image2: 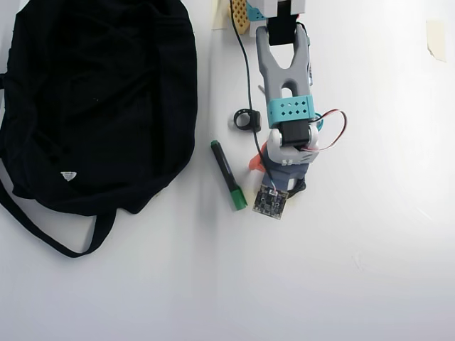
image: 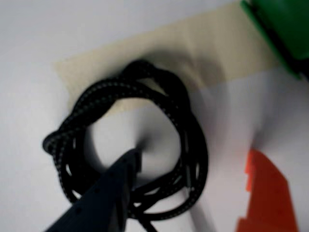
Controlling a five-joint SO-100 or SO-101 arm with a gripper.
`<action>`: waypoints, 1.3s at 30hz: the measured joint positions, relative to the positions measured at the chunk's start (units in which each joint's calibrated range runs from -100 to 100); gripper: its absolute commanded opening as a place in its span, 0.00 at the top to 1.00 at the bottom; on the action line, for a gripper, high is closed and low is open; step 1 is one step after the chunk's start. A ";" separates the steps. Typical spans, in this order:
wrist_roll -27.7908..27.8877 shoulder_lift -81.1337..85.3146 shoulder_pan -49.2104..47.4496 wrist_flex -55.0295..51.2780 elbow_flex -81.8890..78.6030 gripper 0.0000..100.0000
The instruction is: Put the cable into the black bag
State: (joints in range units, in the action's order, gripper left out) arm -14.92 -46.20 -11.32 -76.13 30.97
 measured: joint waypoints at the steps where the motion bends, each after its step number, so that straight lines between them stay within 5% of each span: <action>1: 0.00 0.00 0.00 0.00 0.00 0.73; 25: 0.00 -0.08 0.29 0.00 0.39 0.97; 39: 0.00 -0.33 0.29 0.00 0.31 0.98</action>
State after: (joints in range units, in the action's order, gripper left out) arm -14.92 -46.53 -11.02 -76.13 31.29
